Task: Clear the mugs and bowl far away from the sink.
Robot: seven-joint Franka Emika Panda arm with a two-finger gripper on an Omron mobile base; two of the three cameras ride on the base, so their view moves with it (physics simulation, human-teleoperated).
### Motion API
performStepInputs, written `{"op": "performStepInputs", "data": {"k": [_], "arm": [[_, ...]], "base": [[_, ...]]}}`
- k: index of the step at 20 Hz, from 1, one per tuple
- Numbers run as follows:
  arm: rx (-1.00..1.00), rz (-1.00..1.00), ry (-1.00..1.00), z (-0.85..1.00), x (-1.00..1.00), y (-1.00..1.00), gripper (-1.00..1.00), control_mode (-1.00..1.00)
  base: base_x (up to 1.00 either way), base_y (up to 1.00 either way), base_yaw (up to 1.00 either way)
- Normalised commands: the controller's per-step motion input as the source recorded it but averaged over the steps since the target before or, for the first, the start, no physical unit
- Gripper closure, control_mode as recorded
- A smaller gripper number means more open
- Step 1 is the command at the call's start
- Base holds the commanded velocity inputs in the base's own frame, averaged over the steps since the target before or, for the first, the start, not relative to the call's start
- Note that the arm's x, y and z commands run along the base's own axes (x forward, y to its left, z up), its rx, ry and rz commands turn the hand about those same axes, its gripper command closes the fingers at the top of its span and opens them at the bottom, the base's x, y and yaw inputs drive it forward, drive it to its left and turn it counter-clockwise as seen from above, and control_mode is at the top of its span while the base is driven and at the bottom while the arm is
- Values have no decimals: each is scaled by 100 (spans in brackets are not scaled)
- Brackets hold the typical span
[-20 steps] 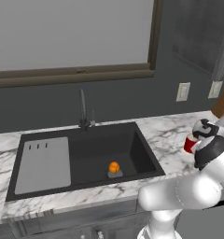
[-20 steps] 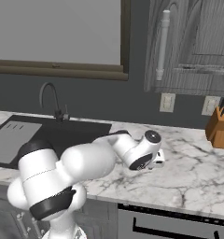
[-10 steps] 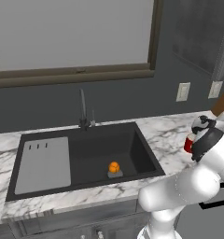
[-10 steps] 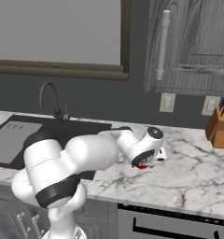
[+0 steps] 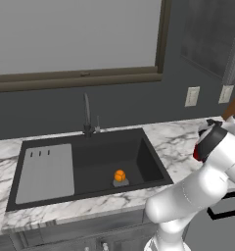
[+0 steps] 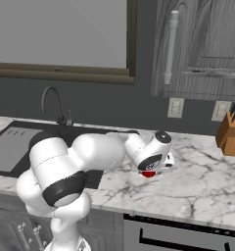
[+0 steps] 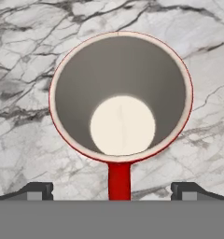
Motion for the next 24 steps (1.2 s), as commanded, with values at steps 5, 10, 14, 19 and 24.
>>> {"op": "performStepInputs", "data": {"k": [5,10,14,19,24], "arm": [[0,0,0,-7,0,-10,-100,-100],[0,0,0,-7,0,-11,-100,-100],[0,0,0,-3,7,-2,-100,-100],[0,0,0,0,11,0,-100,-100],[0,0,0,0,8,0,-100,-100]], "base": [[0,0,0],[0,0,0],[0,0,0],[0,0,0],[0,0,0]]}}
